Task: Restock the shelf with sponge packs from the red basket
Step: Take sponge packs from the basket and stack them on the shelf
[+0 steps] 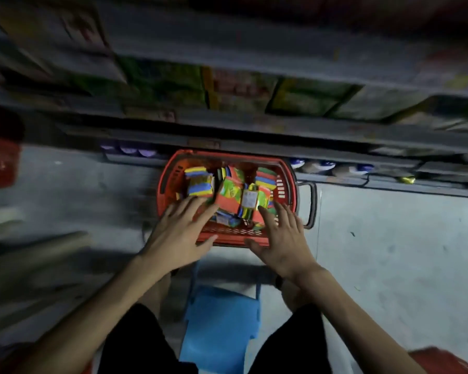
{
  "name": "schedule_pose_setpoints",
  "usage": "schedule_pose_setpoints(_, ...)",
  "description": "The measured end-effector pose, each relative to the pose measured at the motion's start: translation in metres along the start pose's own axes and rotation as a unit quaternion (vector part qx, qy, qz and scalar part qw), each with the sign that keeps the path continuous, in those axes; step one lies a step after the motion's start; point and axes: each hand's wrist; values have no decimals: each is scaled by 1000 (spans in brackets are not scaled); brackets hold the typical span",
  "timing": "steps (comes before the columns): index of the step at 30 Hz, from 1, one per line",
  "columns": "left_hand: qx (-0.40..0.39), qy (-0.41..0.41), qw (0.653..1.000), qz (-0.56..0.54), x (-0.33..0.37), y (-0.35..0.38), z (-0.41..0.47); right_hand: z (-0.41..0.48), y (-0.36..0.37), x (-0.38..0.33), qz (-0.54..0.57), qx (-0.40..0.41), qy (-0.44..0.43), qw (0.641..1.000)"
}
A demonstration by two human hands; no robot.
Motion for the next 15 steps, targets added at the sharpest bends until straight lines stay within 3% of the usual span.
schedule_pose_setpoints(8,81,67,994,-36,-27,159,111,149,111,79,47,105,-52,992)
schedule_pose_setpoints(15,124,163,977,63,-58,183,193,222,138,117,-43,175,-140,974)
Point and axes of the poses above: each hand's wrist, its own z-axis towards the middle knuckle, its own y-axis out of the palm, x = y × z, and after that the axes turned 13 degrees about -x, right-handed
